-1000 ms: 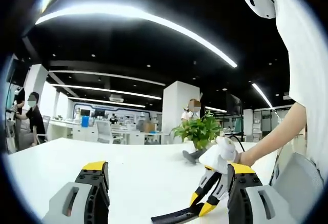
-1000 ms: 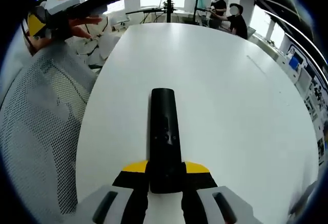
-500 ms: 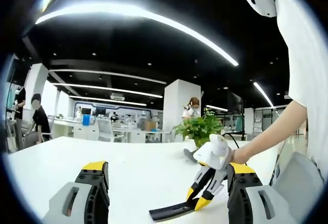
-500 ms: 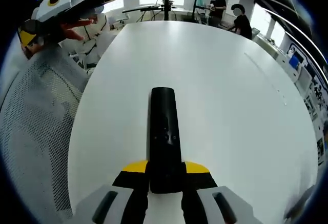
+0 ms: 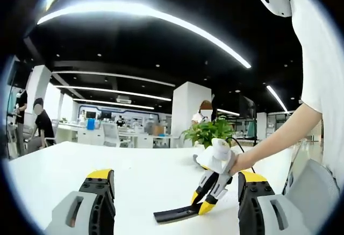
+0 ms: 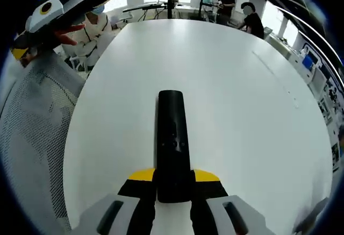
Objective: Press the specified remote control buttons in sequence, fully releasing each button before pressing the next.
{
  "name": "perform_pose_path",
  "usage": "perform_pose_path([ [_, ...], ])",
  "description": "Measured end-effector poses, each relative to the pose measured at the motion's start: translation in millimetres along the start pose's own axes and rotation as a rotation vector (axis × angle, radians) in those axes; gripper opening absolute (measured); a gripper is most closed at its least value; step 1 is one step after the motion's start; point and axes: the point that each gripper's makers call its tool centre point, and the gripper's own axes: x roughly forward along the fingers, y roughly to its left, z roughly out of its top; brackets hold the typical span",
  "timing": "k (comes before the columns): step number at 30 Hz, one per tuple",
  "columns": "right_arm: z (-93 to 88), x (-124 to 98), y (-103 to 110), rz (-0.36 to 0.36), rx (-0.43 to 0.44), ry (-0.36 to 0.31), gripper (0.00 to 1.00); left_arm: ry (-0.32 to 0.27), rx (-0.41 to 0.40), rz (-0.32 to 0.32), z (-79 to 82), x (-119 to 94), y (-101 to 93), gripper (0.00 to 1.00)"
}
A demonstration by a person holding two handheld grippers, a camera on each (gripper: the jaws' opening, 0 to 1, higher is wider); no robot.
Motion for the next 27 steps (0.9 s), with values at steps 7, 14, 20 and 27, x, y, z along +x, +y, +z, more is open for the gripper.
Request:
perform_pose_path([
  [7, -2.2, -0.4, -15.5, -0.004, 0.006, 0.025, 0.21, 0.01, 0.002, -0.003, -1.9, 0.6, -0.6, 0.98],
  [14, -1.9, -1.0, -26.6, -0.002, 0.006, 0.051, 0.21, 0.023, -0.001, -0.005, -4.5, 0.8, -0.6, 0.98],
  [20, -2.9, -0.8, -38.0, -0.002, 0.011, 0.066, 0.21, 0.028, -0.006, -0.001, -5.3, 0.3, 0.5, 0.98],
  [27, -4.0, -0.4, -49.2, -0.003, 0.018, 0.072, 0.21, 0.035, -0.008, -0.003, -6.3, -0.7, 0.1, 0.98],
])
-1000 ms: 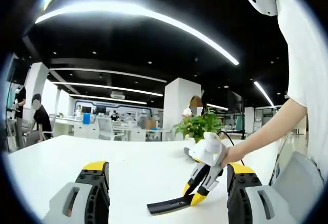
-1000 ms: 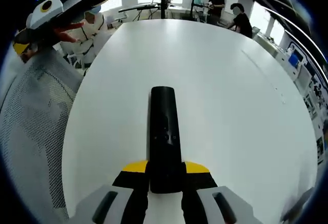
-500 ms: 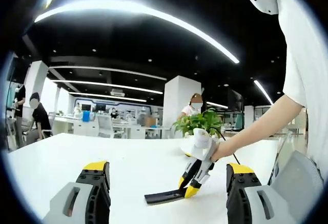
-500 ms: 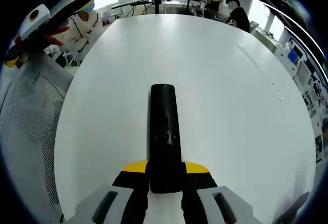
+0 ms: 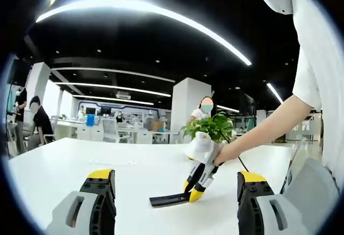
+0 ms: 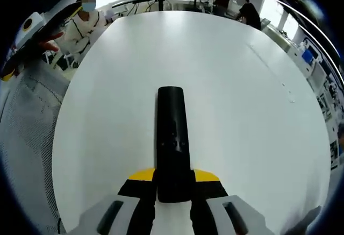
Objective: Press the specified remote control buttons in sequence, fully releasing each button before pressing the next.
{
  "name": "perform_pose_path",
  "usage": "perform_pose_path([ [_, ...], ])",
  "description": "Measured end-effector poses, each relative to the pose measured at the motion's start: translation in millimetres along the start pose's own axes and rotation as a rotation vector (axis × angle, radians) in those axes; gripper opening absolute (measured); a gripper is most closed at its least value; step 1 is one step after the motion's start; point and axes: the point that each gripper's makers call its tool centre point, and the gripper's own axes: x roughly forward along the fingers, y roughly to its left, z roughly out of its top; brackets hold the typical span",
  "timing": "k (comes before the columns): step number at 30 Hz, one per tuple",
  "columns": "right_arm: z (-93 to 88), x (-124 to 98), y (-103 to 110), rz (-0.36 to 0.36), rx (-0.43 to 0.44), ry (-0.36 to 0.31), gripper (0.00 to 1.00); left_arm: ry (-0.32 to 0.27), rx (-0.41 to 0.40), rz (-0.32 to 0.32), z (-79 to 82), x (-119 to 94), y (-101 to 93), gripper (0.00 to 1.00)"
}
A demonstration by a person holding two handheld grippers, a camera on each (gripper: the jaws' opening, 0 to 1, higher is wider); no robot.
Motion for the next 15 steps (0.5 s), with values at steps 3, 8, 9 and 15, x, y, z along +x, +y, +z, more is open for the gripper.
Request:
perform_pose_path([
  [3, 0.0, 0.1, -4.4, 0.0, 0.001, 0.004, 0.21, 0.003, 0.005, -0.002, -0.3, -0.4, -0.3, 0.98],
  [8, -0.4, -0.3, -9.9, 0.012, -0.023, 0.013, 0.21, 0.007, 0.003, -0.004, -0.8, -0.9, -0.4, 0.97],
  [9, -0.5, -0.4, -11.9, 0.014, -0.028, 0.015, 0.22, 0.007, 0.003, -0.004, -0.8, -0.9, -0.4, 0.97],
  [15, 0.0, -0.6, -15.4, 0.016, -0.012, -0.002, 0.22, 0.007, 0.002, -0.001, -0.5, -1.0, 0.4, 0.97],
])
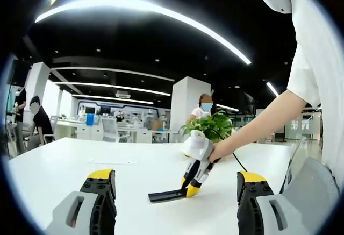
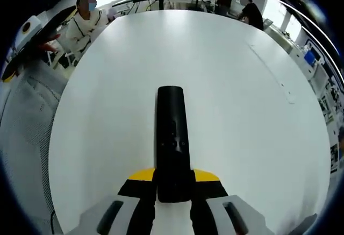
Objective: Press the specified remote control buttons in sequence, fully releasing each button before pressing the next.
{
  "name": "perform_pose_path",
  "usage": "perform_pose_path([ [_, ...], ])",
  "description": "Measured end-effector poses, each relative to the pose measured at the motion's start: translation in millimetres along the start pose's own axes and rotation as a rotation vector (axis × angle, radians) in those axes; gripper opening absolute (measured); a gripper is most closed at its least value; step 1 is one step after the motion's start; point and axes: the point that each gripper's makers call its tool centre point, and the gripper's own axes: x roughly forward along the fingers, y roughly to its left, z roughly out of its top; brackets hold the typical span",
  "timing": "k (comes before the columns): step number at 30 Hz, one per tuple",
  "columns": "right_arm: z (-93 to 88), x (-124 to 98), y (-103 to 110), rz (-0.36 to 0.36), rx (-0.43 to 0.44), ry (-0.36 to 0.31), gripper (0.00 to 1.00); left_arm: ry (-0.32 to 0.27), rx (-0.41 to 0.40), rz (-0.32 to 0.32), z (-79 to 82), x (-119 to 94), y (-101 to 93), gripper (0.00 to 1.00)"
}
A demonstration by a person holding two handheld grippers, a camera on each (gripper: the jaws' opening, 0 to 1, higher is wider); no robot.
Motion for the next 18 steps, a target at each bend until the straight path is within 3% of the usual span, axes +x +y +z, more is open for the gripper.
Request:
perform_pose_path([
  [3, 1.4, -0.8, 1.8, -0.018, 0.029, -0.045, 0.22, 0.002, -0.001, 0.001, -0.3, 0.0, 0.2, 0.98],
  [6, 5.7, -1.0, 2.4, -0.028, 0.135, -0.124, 0.25, 0.002, -0.004, 0.001, -0.3, 0.0, 0.0, 0.98],
  [10, 8.3, -3.1, -1.9, -0.086, 0.273, -0.243, 0.42, 0.004, -0.004, 0.001, -0.8, 0.1, 0.1, 0.98],
  [14, 14.8, -12.7, -6.7, -0.156, 0.414, -0.415, 0.51, 0.001, -0.006, 0.007, -0.7, 0.0, 1.4, 0.98],
  [18, 10.0, -20.1, -6.3, -0.228, 0.464, -0.475, 0.65, 0.006, -0.01, 0.008, -2.0, 0.3, 1.7, 0.98],
])
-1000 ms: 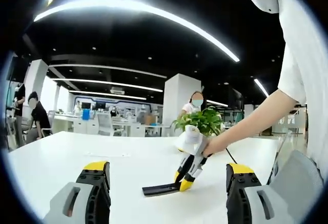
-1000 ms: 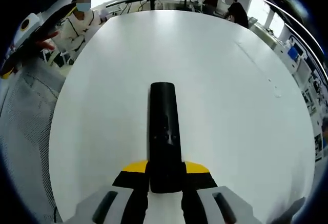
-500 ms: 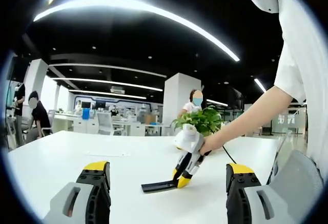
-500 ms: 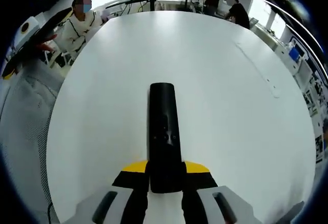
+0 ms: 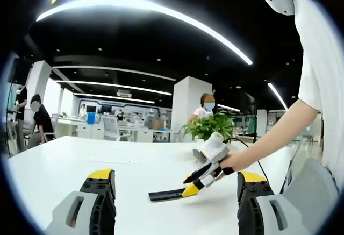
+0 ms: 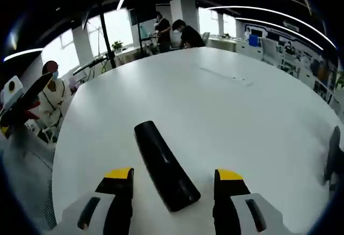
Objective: Press the specified remote control buttons in sequence, fully releasing each button before pressing the next.
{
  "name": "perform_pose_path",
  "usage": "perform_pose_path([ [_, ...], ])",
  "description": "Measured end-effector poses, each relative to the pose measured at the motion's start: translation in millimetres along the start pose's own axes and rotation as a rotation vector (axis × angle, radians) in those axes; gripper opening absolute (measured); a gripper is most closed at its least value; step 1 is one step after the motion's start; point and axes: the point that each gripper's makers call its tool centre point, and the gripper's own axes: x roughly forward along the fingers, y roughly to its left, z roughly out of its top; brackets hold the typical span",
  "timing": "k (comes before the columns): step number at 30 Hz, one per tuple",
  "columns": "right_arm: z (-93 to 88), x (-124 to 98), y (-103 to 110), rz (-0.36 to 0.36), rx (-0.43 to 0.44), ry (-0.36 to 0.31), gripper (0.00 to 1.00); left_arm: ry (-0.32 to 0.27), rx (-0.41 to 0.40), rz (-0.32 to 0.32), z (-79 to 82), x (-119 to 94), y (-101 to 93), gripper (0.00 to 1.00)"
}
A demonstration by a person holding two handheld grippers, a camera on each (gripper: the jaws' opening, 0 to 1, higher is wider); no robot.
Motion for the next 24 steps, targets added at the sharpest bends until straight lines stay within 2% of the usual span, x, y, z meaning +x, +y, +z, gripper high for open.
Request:
perform_pose_path([
  [3, -1.1, -7.5, -1.2, -0.055, -0.019, -0.029, 0.73, 0.001, 0.001, 0.001, -0.2, 0.4, 0.1, 0.98],
  [6, 3.4, -16.7, -4.0, -0.117, 0.032, -0.105, 0.85, 0.004, -0.001, 0.001, -1.2, 0.7, 0.2, 0.98],
  [10, 8.1, -30.2, -8.1, -0.179, 0.062, -0.164, 0.99, 0.003, 0.002, 0.002, -1.4, 1.0, 0.3, 0.98],
  [16, 19.4, -57.2, -1.5, -0.213, 0.061, -0.24, 0.99, 0.012, 0.003, -0.002, -3.3, 1.4, -0.6, 0.98],
  [22, 23.3, -79.8, 11.3, -0.233, 0.034, -0.272, 0.99, 0.018, -0.001, -0.005, -4.6, 1.6, -1.4, 0.98],
  [24, 25.9, -90.5, 22.5, -0.237, 0.023, -0.285, 0.99, 0.019, 0.002, -0.005, -4.7, 1.5, -1.6, 0.98],
])
